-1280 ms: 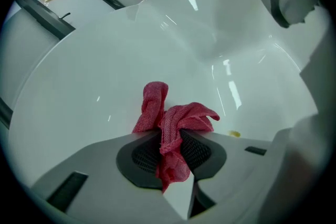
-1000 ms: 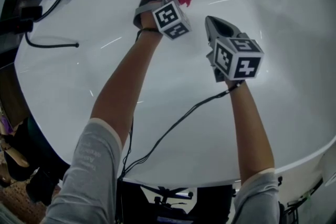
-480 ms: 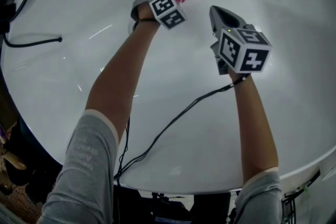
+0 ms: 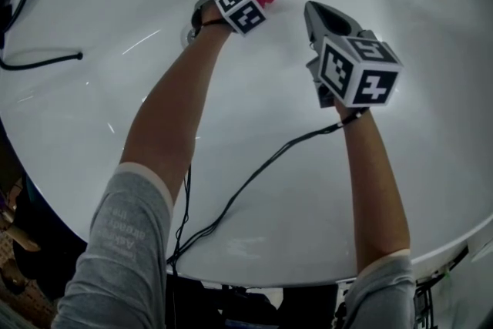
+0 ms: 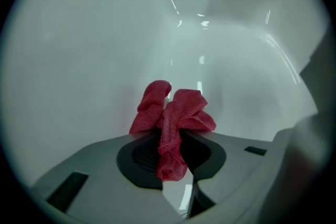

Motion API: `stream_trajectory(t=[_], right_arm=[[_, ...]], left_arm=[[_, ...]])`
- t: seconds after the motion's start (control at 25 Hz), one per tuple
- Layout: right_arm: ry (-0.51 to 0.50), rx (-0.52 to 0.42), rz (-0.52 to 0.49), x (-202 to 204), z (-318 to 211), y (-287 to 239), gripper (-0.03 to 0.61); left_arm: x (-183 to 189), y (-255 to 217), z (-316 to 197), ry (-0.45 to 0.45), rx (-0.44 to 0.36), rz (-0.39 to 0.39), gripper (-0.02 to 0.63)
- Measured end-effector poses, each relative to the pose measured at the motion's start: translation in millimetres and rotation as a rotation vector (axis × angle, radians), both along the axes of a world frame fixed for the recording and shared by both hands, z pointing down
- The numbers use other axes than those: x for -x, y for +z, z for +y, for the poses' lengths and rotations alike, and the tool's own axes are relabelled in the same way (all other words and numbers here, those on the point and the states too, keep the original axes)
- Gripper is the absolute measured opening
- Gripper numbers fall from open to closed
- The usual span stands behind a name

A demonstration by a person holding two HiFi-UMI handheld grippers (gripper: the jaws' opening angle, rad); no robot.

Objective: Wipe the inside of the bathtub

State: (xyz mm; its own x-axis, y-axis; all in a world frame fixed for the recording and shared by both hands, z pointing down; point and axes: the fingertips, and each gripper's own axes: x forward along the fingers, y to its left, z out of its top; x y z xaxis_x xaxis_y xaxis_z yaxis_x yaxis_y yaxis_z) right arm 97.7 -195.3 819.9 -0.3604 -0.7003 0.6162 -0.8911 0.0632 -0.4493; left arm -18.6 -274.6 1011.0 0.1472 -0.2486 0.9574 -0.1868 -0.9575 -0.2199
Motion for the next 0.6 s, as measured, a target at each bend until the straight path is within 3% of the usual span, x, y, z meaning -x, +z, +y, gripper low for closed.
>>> stream_trajectory(t=[0.2, 0.36, 0.6], right_arm=[[-0.002, -0.004, 0.005, 1, 3, -9, 0.008], [0.012, -0.015, 0.0, 1, 1, -11, 0.008], [-0.008, -0.007, 0.0, 6, 2, -7, 0.008]], left_arm=[[-4, 3, 23, 0.058, 0.012, -0.032, 0.084], [-16, 3, 47, 0.094, 0.022, -0.014, 0.084], [-21, 4, 108, 0.19, 0.03, -0.017, 0.083]])
